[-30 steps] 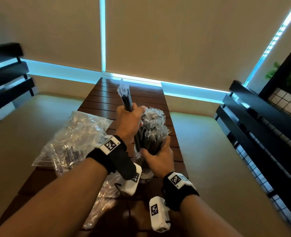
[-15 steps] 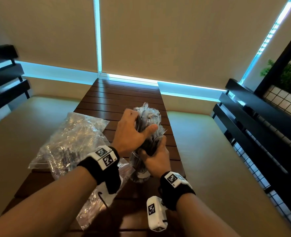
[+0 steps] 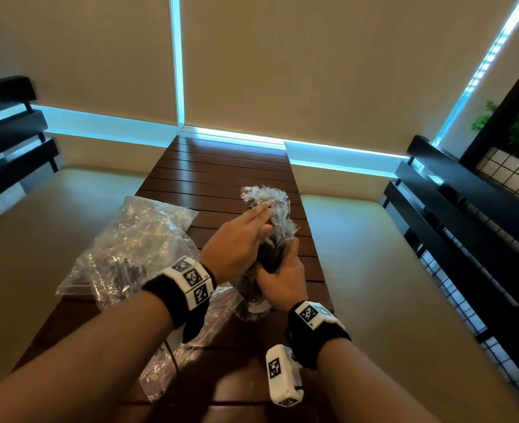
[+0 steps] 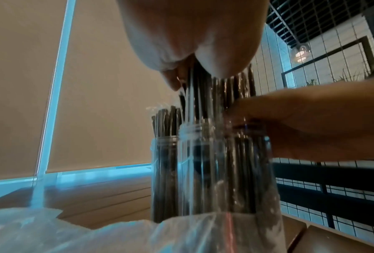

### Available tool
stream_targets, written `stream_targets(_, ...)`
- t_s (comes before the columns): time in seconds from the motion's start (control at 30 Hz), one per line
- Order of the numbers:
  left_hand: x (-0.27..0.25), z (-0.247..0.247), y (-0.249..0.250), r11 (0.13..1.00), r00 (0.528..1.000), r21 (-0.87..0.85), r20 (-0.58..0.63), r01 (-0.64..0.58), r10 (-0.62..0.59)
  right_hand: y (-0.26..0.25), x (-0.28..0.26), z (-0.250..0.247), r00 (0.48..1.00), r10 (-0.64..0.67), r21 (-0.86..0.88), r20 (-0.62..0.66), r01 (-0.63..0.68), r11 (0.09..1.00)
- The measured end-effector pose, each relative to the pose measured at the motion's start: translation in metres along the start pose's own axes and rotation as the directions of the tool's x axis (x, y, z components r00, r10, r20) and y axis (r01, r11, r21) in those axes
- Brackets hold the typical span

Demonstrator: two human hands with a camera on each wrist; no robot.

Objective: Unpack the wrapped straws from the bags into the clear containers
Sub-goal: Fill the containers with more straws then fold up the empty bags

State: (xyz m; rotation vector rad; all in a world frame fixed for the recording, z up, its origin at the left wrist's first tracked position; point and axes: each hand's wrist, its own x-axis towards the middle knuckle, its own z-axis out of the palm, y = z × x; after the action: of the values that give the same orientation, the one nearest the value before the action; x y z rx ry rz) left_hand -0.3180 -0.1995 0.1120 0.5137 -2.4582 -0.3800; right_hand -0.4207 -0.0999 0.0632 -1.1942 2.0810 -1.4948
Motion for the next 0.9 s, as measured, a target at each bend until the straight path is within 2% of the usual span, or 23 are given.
stream_targets(0.13,-0.009,0.007,-0.002,0.992,0.999,0.119,0.041,-0.036,0.032,0.004,0.001,0.0,1.0,-0.021,0.004,0.023,0.021,1.0)
stream_targets(0.23,-0.016,0.014,-0.005,0.993,0.991,0.112,0.13,-0.024,0.009,0.004,0.001,0.001,0.999,-0.027,0.016,0.025,0.026,1.0)
stream_targets(0.33,-0.016,0.005,-0.006,0.995,0.986,0.096,0.167,-0.036,0.02,0.005,-0.001,0.0,0.998,-0.063,0.007,0.002,0.063,0.998)
stream_targets(0.4,-0.015,-0.013,-0.009,1.0,0.994,-0.026,0.112,0.006,-0.003,0.006,-0.007,-0.003,0.987,-0.067,-0.099,-0.146,0.052,0.994)
stream_targets(0.47,-0.02,-0.036,-0.02,0.976,0.989,-0.173,-0.045,0.132,-0.142,0.004,-0.02,-0.005,0.914,-0.194,-0.232,-0.356,0.114,0.966)
stream_targets(0.5,-0.024,-0.044,-0.031,0.959,0.965,-0.197,-0.125,0.203,-0.23,0.002,-0.029,-0.005,0.872,-0.281,-0.288,-0.401,0.171,0.942)
stream_targets(0.53,-0.03,-0.052,-0.045,0.946,0.934,-0.152,-0.179,0.285,-0.31,0.005,-0.037,-0.001,0.849,-0.362,-0.343,-0.385,0.233,0.91)
stream_targets(0.57,-0.039,-0.058,-0.062,0.922,0.904,-0.034,-0.188,0.385,-0.385,0.004,-0.047,0.003,0.849,-0.437,-0.392,-0.299,0.308,0.867)
stream_targets(0.6,-0.05,-0.063,-0.076,0.863,0.868,0.112,-0.146,0.492,-0.476,0.005,-0.057,0.01,0.877,-0.456,-0.399,-0.152,0.368,0.84)
stream_targets(0.63,-0.064,-0.064,-0.096,0.776,0.808,0.243,-0.067,0.582,-0.585,0.008,-0.064,0.017,0.915,-0.402,-0.395,0.039,0.383,0.835)
stream_targets(0.67,-0.079,-0.065,-0.11,0.678,0.722,0.347,0.006,0.648,-0.692,0.012,-0.071,0.026,0.923,-0.29,-0.411,0.252,0.373,0.832)
stream_targets(0.7,-0.094,-0.064,-0.126,0.599,0.64,0.4,0.041,0.693,-0.768,0.016,-0.077,0.036,0.885,-0.159,-0.45,0.438,0.369,0.813)
stream_targets(0.73,-0.107,-0.064,-0.138,0.551,0.581,0.41,0.061,0.727,-0.812,0.02,-0.081,0.046,0.827,-0.085,-0.481,0.555,0.403,0.779)
stream_targets(0.77,-0.119,-0.063,-0.147,0.541,0.559,0.388,0.075,0.746,-0.825,0.022,-0.083,0.055,0.791,-0.069,-0.487,0.607,0.44,0.755)
stream_targets(0.8,-0.129,-0.06,-0.153,0.544,0.549,0.369,0.102,0.754,-0.83,0.023,-0.083,0.064,0.777,-0.061,-0.482,0.627,0.448,0.753)
stream_targets(0.9,-0.159,-0.05,-0.162,0.583,0.525,0.37,0.254,0.723,-0.812,0.019,-0.077,0.097,0.78,-0.028,-0.453,0.625,0.392,0.801)
